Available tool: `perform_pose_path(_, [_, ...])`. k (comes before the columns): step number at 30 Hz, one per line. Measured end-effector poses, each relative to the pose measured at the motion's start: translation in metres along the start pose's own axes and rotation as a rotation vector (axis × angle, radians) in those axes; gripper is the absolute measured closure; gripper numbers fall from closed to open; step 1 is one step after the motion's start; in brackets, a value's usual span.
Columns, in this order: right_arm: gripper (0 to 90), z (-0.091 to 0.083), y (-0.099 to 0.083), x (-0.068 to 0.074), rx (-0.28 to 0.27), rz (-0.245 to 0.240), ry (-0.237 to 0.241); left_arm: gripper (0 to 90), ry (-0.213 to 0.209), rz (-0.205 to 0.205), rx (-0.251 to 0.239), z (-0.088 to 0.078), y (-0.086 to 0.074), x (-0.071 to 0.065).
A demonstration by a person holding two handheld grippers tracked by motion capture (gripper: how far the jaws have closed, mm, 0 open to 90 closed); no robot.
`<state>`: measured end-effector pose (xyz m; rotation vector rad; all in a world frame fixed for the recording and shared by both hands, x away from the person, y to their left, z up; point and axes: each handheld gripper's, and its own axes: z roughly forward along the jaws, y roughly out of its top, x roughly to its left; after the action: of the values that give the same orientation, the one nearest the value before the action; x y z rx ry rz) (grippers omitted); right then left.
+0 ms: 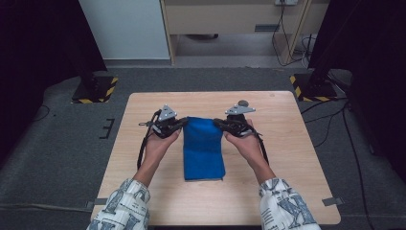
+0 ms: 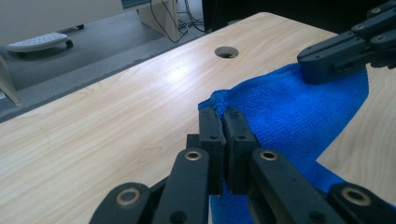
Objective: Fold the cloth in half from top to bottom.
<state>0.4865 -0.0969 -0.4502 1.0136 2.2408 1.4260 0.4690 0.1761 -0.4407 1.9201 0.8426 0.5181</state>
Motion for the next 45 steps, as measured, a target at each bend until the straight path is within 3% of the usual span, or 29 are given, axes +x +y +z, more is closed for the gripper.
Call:
perform_pose_path(7, [85.9,-0.005,-0.01,0.008,0.011,-0.021,0.016,87.6,-0.014,-0.002,-0.001,-0.007,-0.006,-0.007])
perform_pose_path(13, [85.9,-0.008,-0.012,0.011,0.017,-0.028,0.028,87.6,-0.022,-0.033,-0.007,-0.011,-0.015,-0.01])
perform_pose_path(25, [85.2,-0.013,-0.023,0.018,0.036,-0.043,0.055,87.3,-0.058,-0.054,-0.018,-0.025,-0.031,-0.022])
perform_pose_path(29, [85.4,-0.015,-0.028,0.02,0.035,-0.042,0.061,87.1,-0.068,-0.057,-0.011,-0.026,-0.037,-0.026])
perform_pose_path(31, [85.6,-0.016,-0.03,0.021,0.037,-0.041,0.064,87.0,-0.082,-0.089,-0.013,-0.027,-0.043,-0.027])
perform_pose_path(45, [86.0,-0.018,-0.041,0.027,0.044,-0.023,0.077,80.1,-0.089,-0.099,-0.015,-0.031,-0.057,-0.036])
